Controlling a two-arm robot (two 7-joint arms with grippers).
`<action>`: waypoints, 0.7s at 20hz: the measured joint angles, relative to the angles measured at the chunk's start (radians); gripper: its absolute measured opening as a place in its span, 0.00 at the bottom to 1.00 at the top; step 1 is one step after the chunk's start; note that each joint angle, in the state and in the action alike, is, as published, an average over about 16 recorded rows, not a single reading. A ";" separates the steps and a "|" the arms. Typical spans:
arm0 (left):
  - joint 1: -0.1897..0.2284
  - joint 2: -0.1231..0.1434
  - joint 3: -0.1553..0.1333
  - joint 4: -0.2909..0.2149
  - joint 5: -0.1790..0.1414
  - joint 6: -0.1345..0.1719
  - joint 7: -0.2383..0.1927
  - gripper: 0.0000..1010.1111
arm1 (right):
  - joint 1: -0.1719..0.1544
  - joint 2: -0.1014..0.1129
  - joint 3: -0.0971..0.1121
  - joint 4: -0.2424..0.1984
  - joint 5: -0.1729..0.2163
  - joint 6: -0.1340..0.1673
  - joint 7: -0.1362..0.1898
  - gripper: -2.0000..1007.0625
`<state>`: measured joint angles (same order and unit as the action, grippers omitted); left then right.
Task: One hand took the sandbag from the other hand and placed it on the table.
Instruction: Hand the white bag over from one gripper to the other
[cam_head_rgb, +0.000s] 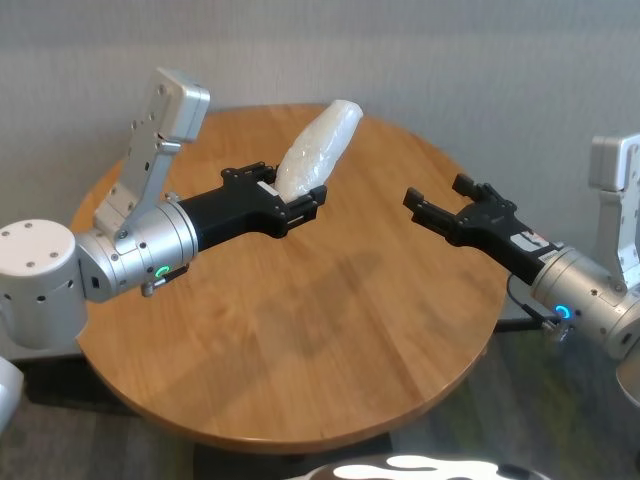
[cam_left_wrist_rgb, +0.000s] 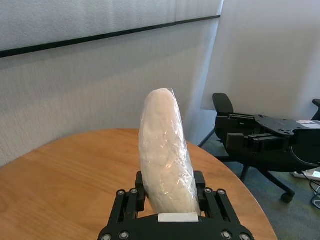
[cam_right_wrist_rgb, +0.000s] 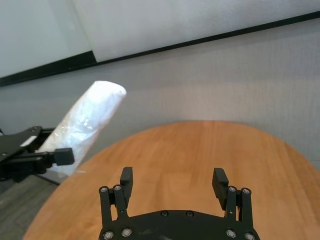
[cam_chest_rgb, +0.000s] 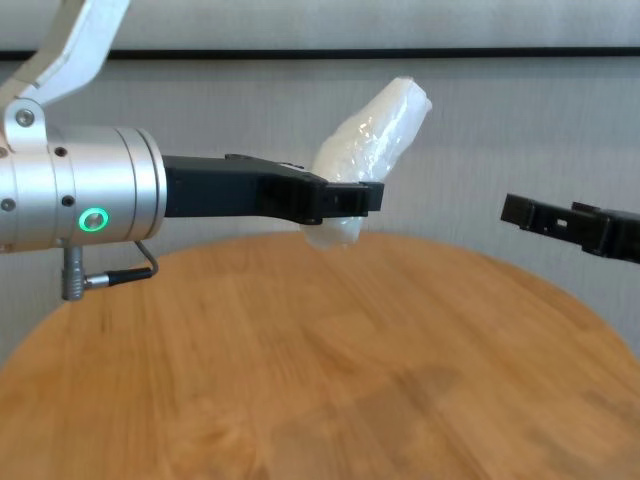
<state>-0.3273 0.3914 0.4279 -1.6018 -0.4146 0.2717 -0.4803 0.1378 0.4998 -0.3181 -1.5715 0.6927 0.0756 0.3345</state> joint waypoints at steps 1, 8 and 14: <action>0.000 0.000 0.000 0.000 0.000 0.000 0.000 0.59 | -0.001 -0.004 0.005 -0.001 0.017 0.008 0.008 0.99; 0.000 0.000 0.000 0.000 0.000 0.000 0.000 0.59 | -0.005 -0.025 0.021 -0.008 0.101 0.042 0.033 0.99; 0.000 0.000 0.000 0.000 0.000 0.000 0.000 0.59 | 0.003 -0.043 0.029 -0.003 0.169 0.053 0.038 0.99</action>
<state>-0.3272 0.3914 0.4279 -1.6018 -0.4146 0.2717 -0.4803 0.1406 0.4564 -0.2892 -1.5747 0.8621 0.1281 0.3725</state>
